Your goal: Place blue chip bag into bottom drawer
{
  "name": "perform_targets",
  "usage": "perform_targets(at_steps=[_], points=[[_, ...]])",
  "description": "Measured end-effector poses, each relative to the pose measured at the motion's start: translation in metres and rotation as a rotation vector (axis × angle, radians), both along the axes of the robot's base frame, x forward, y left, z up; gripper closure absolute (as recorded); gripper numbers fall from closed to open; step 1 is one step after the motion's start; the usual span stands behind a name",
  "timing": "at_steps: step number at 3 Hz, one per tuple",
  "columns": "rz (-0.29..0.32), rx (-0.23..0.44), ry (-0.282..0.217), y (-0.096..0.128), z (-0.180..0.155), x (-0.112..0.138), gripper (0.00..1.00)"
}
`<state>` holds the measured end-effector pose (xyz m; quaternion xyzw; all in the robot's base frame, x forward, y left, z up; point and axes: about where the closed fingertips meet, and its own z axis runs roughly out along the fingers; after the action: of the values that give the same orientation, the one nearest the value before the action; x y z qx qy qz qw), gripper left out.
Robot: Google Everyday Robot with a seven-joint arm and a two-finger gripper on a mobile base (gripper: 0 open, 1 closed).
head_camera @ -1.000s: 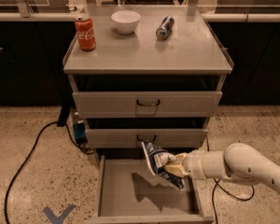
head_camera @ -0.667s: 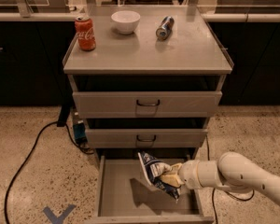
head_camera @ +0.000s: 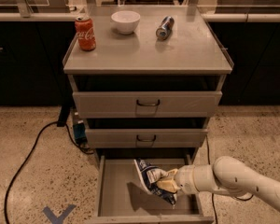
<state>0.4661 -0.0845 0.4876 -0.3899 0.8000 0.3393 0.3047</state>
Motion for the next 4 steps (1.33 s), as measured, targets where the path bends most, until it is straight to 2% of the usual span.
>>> perform_targets(at_steps=[1, 2, 3, 4], points=[[0.014, -0.015, 0.033, 0.012, -0.028, -0.005, 1.00], [-0.020, -0.022, 0.066, 0.017, -0.066, -0.007, 1.00], [-0.069, -0.051, 0.028, 0.023, -0.088, -0.006, 1.00], [-0.168, -0.059, -0.034, 0.025, -0.098, 0.013, 1.00]])
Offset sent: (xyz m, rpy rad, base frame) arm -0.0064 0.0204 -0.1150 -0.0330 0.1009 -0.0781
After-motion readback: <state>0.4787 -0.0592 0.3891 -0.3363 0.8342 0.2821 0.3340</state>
